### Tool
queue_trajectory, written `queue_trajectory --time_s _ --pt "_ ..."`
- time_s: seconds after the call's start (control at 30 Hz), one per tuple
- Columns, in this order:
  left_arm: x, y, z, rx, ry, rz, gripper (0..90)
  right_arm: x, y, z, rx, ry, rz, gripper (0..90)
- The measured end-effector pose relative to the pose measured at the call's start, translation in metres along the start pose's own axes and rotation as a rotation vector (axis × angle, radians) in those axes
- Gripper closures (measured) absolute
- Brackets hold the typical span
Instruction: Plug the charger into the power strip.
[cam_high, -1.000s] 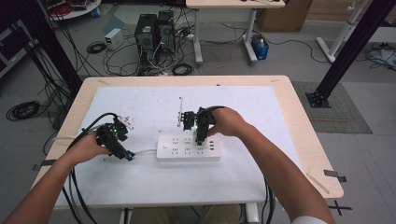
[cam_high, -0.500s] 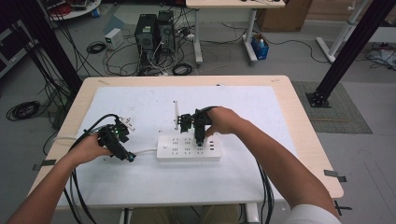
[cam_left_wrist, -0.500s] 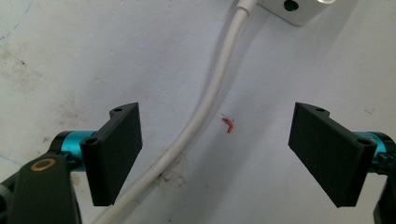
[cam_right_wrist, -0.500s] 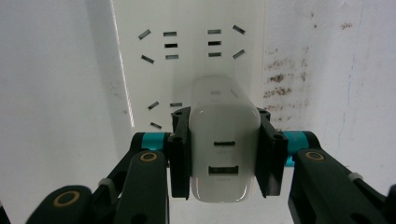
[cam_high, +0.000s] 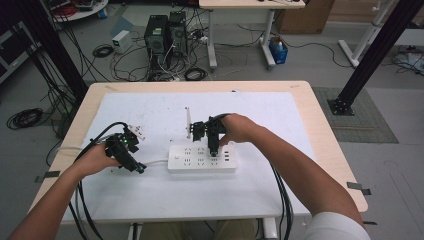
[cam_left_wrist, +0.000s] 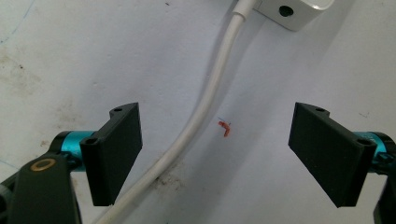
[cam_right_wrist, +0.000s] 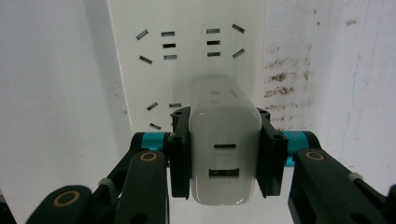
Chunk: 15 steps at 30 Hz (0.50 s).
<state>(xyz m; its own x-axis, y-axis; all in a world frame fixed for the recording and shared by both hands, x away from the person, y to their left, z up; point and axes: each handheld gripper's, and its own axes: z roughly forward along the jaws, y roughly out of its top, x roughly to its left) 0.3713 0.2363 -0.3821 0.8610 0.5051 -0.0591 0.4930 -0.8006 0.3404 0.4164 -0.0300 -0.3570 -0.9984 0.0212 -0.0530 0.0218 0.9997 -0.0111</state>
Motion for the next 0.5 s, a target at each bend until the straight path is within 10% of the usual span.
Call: queue_trajectory --time_s 0.5 --pt "-0.0001 -0.0003 -0.0013 -0.008 0.004 -0.008 17.6 0.0091 0.0034 0.0032 0.000 -0.051 -0.018 62.9"
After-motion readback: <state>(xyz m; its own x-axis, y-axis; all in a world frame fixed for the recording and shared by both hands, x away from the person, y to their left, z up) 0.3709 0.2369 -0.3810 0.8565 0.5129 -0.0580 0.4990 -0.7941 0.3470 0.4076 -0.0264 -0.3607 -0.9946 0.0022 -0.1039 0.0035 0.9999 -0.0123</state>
